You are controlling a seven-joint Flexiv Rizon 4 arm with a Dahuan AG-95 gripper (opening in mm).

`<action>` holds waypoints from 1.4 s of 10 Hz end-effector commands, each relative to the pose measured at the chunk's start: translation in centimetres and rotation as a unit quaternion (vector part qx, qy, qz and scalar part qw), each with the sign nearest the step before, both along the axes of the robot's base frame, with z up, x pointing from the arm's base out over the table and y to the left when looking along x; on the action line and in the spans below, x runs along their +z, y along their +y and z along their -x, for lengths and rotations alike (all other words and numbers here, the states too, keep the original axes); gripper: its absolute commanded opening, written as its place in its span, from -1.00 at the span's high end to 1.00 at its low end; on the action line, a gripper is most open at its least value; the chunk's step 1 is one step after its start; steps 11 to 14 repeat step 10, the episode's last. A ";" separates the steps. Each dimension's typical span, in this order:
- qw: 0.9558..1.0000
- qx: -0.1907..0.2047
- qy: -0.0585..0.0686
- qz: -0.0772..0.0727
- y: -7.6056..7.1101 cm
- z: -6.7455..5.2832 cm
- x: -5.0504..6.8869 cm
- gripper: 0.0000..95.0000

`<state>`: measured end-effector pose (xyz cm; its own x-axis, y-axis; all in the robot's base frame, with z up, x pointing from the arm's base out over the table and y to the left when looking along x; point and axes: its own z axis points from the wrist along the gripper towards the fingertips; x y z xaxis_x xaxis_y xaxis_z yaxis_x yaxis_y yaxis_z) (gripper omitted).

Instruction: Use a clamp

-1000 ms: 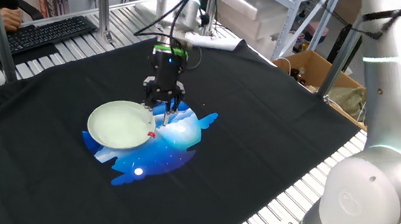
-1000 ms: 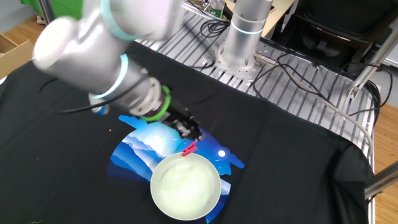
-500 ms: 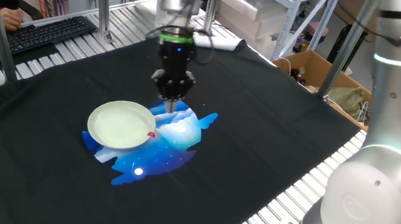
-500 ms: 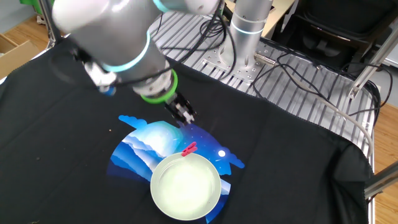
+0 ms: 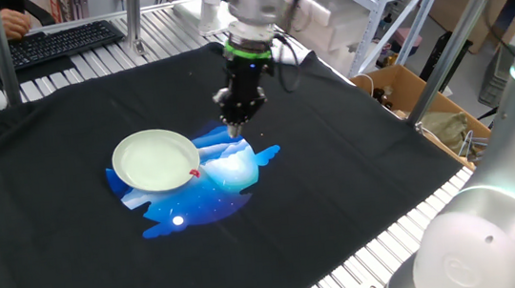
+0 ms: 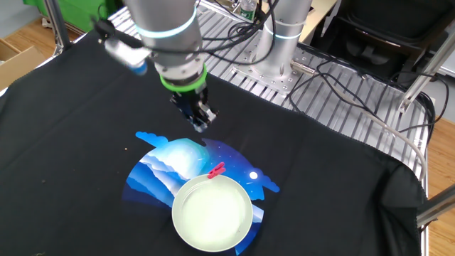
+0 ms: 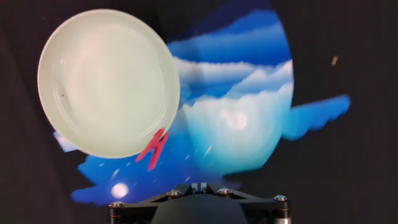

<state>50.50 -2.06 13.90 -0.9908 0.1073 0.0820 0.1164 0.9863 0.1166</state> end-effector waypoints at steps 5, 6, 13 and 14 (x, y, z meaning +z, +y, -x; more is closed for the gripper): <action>0.989 0.121 -0.077 0.026 -4.1 -1.1 -2.2 1.00; 0.988 0.133 -0.078 0.029 -4.3 -1.1 -2.4 1.00; 0.985 0.150 -0.082 0.032 -4.5 -1.3 -3.3 1.00; 0.985 0.150 -0.082 0.032 -4.5 -1.3 -3.3 1.00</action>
